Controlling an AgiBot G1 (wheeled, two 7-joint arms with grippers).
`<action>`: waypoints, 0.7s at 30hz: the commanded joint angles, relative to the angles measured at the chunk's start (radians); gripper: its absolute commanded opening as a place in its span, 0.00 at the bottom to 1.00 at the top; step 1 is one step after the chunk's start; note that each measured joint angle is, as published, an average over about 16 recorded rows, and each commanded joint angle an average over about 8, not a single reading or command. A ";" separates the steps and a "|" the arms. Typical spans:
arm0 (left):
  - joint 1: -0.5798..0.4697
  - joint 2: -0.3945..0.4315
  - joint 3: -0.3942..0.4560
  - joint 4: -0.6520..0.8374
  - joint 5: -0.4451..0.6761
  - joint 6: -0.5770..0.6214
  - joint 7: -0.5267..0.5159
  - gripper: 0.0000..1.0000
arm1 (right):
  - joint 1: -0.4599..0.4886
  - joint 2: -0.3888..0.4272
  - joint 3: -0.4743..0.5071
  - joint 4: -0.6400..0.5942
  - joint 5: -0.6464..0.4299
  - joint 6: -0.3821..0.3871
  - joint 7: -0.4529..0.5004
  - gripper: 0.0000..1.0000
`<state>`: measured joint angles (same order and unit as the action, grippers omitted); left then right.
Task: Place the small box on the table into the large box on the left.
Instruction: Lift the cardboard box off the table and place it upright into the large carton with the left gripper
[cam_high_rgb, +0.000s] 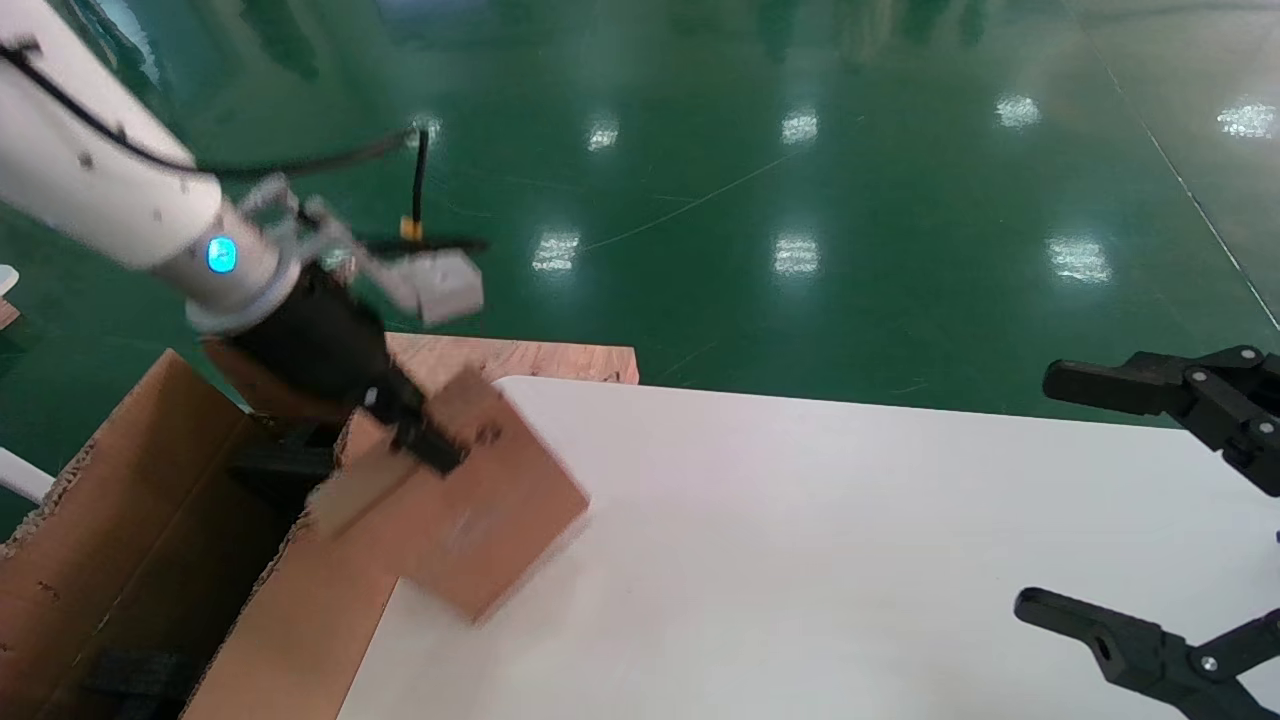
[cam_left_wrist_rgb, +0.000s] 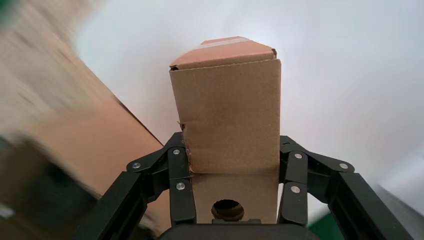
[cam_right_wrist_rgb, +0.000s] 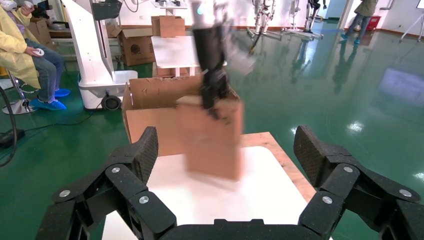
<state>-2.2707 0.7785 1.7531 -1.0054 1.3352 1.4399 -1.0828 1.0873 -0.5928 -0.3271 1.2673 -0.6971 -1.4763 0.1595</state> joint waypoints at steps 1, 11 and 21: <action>-0.024 0.018 -0.017 0.021 0.004 -0.019 0.022 0.00 | 0.000 0.000 0.000 0.000 0.000 0.000 0.000 1.00; -0.206 0.084 -0.033 0.189 0.111 -0.002 0.108 0.00 | 0.000 0.000 0.000 0.000 0.000 0.000 0.000 1.00; -0.494 -0.015 0.011 0.161 0.333 0.092 0.088 0.00 | 0.000 0.000 0.000 0.000 0.000 0.000 0.000 1.00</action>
<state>-2.7400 0.7579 1.7683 -0.8510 1.6565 1.5291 -1.0070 1.0874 -0.5926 -0.3276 1.2672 -0.6968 -1.4762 0.1593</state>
